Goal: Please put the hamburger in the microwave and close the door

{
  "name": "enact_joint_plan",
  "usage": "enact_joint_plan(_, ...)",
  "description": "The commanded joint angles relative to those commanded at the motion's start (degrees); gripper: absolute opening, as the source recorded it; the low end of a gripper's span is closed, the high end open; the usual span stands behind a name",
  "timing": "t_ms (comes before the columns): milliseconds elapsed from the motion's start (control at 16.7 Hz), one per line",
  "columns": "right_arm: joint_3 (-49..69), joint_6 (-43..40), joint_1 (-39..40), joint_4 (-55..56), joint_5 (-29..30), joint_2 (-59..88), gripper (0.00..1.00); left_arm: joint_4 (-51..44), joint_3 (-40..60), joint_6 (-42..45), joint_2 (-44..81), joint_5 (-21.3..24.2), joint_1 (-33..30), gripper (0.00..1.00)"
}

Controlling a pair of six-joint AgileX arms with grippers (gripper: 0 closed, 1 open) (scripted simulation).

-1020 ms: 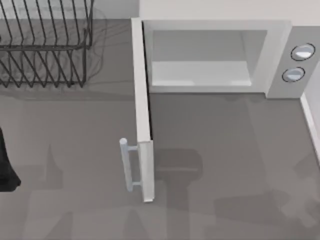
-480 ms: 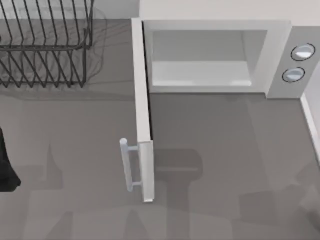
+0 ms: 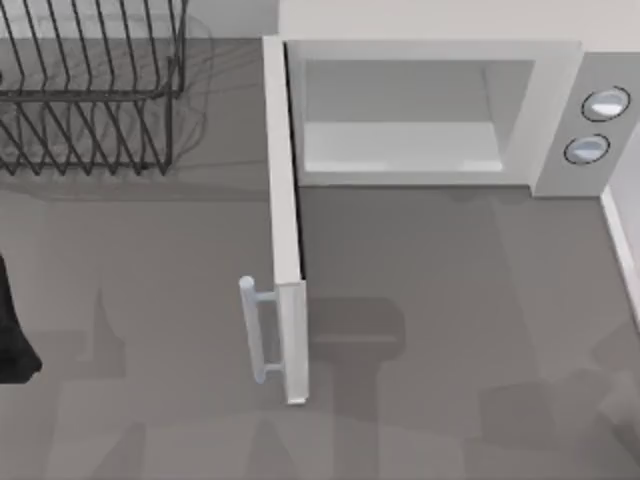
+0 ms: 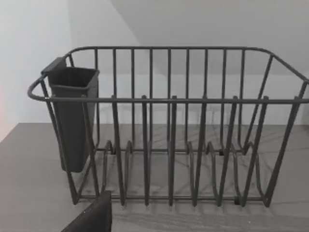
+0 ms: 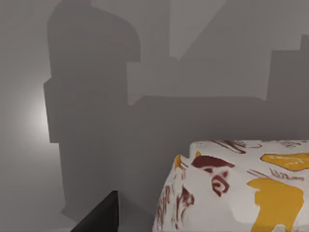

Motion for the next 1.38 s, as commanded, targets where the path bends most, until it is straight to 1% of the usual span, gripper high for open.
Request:
enact_joint_plan(480,0.0,0.0,0.0,0.0,0.0,0.0,0.02,0.0,0.0,0.0,0.0,0.0,0.0,1.00)
enact_joint_plan(540,0.0,0.0,0.0,0.0,0.0,0.0,0.00,0.0,0.0,0.0,0.0,0.0,0.0,1.00)
enact_joint_plan(960,0.0,0.0,0.0,0.0,0.0,0.0,0.00,0.0,0.0,0.0,0.0,0.0,0.0,1.00)
enact_joint_plan(1020,2.8,0.1,-0.2,-5.7,-0.7,-4.2,0.00,0.0,0.0,0.0,0.0,0.0,0.0,1.00)
enact_joint_plan(1200,4.8,-0.1,-0.2,-8.0,-0.7,-5.0,0.00,0.0,0.0,0.0,0.0,0.0,0.0,1.00)
enact_joint_plan(1380,9.4,-0.4,-0.2,-15.6,-0.7,-7.3,0.00,0.0,0.0,0.0,0.0,0.0,0.0,1.00)
